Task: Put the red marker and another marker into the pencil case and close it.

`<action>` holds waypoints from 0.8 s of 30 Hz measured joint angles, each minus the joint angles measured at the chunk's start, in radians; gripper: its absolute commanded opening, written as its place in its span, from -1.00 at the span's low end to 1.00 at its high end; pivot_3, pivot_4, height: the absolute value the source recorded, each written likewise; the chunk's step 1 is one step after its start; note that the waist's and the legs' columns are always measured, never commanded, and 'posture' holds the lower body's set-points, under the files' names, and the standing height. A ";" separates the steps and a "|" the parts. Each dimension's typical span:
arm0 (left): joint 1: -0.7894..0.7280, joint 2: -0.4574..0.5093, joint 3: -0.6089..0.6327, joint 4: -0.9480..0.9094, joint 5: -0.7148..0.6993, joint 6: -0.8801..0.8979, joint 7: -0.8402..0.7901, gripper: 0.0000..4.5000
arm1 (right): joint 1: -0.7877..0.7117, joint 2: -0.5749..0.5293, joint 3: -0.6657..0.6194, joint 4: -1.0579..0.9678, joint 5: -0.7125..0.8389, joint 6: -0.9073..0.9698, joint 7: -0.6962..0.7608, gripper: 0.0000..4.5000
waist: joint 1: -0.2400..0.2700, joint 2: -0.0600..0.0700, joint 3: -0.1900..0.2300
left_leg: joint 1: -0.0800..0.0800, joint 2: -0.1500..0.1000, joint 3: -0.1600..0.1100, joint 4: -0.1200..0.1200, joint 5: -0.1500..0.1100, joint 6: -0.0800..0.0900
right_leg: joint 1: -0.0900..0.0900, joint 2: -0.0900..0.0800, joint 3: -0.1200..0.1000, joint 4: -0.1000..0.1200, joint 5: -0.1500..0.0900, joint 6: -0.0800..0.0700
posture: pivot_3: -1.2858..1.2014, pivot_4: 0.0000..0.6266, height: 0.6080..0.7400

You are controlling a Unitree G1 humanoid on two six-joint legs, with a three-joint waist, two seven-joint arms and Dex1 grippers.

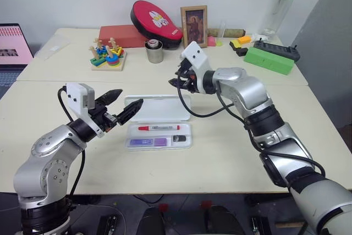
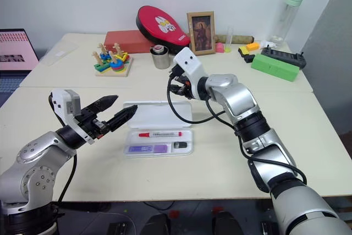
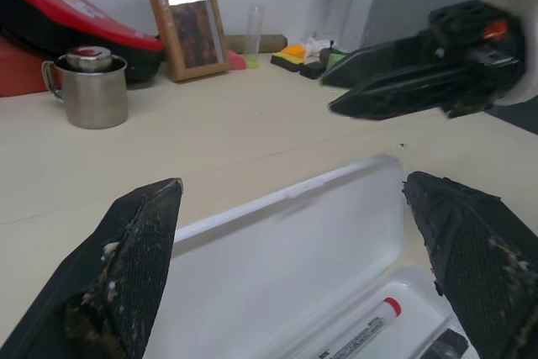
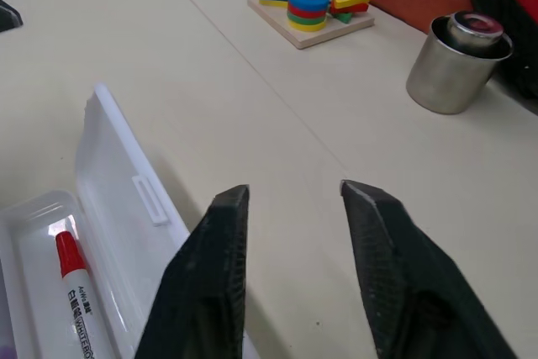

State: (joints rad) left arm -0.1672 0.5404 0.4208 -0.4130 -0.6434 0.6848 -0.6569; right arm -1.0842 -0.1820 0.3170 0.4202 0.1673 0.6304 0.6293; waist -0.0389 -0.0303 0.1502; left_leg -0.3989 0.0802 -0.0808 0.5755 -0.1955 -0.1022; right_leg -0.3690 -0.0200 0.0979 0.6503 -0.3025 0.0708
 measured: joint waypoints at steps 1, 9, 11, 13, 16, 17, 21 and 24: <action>0.001 0.006 0.001 -0.007 -0.010 0.005 0.007 1.00 | 0.000 0.010 0.002 0.025 -0.013 -0.012 0.000 -0.69 | 0.000 0.000 0.000 | 0.000 0.000 0.000 0.000 0.000 0.000 | 0.000 0.000 0.000 0.000 0.000 0.000 | 0.03 -0.52 1.00; 0.009 0.026 0.002 -0.015 -0.060 0.012 0.035 1.00 | 0.000 0.040 0.024 0.104 -0.085 -0.058 0.026 -1.00 | -0.003 0.000 0.000 | 0.000 0.000 0.000 -0.001 0.000 0.000 | 0.000 0.000 0.000 -0.001 0.000 0.000 | 0.03 -0.52 1.00; 0.018 0.030 0.002 -0.028 -0.070 0.018 0.035 1.00 | 0.003 0.040 0.037 0.104 -0.101 -0.065 0.047 -1.00 | -0.003 0.000 0.000 | 0.000 0.000 0.000 -0.001 0.000 0.000 | 0.000 0.000 0.000 -0.001 0.000 0.000 | 0.03 -0.52 1.00; 0.021 0.046 0.002 -0.029 -0.084 0.026 0.035 1.00 | 0.004 0.036 0.039 0.100 -0.108 -0.073 0.066 -1.00 | -0.003 0.000 0.000 | 0.000 0.000 0.000 -0.001 0.000 0.000 | 0.000 0.000 0.000 -0.001 0.000 0.000 | 0.03 -0.52 1.00; 0.036 0.071 0.002 -0.033 -0.101 0.032 0.030 1.00 | 0.034 0.016 0.053 0.023 -0.108 -0.072 0.116 -1.00 | -0.004 0.000 0.000 | 0.000 0.000 0.000 -0.001 0.000 0.000 | 0.000 0.000 0.000 -0.001 0.000 0.000 | 0.03 -0.52 1.00; 0.046 0.086 0.003 -0.035 -0.105 0.036 0.022 1.00 | 0.052 0.004 0.063 -0.024 -0.106 -0.065 0.144 -1.00 | -0.005 0.000 0.000 | 0.000 0.000 0.000 -0.001 0.000 0.000 | 0.000 0.000 0.000 -0.001 0.000 0.000 | 0.03 -0.52 1.00; 0.101 0.157 0.011 -0.069 -0.157 0.052 -0.045 1.00 | 0.130 -0.053 0.133 -0.215 -0.103 -0.008 0.249 -1.00 | -0.006 0.001 0.001 | -0.001 0.000 0.000 -0.001 0.000 0.000 | -0.001 0.000 0.000 -0.002 0.000 0.000 | 0.03 -0.52 1.00; 0.151 0.220 0.030 -0.073 -0.171 0.050 -0.103 1.00 | 0.185 -0.103 0.175 -0.344 -0.103 0.022 0.306 -1.00 | -0.006 0.002 0.001 | 0.000 0.000 0.000 -0.001 0.000 0.000 | -0.001 0.000 0.000 -0.002 0.000 0.000 | 0.03 -0.52 1.00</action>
State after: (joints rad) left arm -0.0163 0.7602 0.4509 -0.4859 -0.8143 0.7348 -0.7603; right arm -0.8992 -0.2852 0.4921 0.0766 0.0647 0.6520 0.9354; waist -0.0453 -0.0279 0.1517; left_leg -0.3992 0.0805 -0.0805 0.5743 -0.1957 -0.1024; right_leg -0.3699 -0.0200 0.0982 0.6484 -0.3025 0.0710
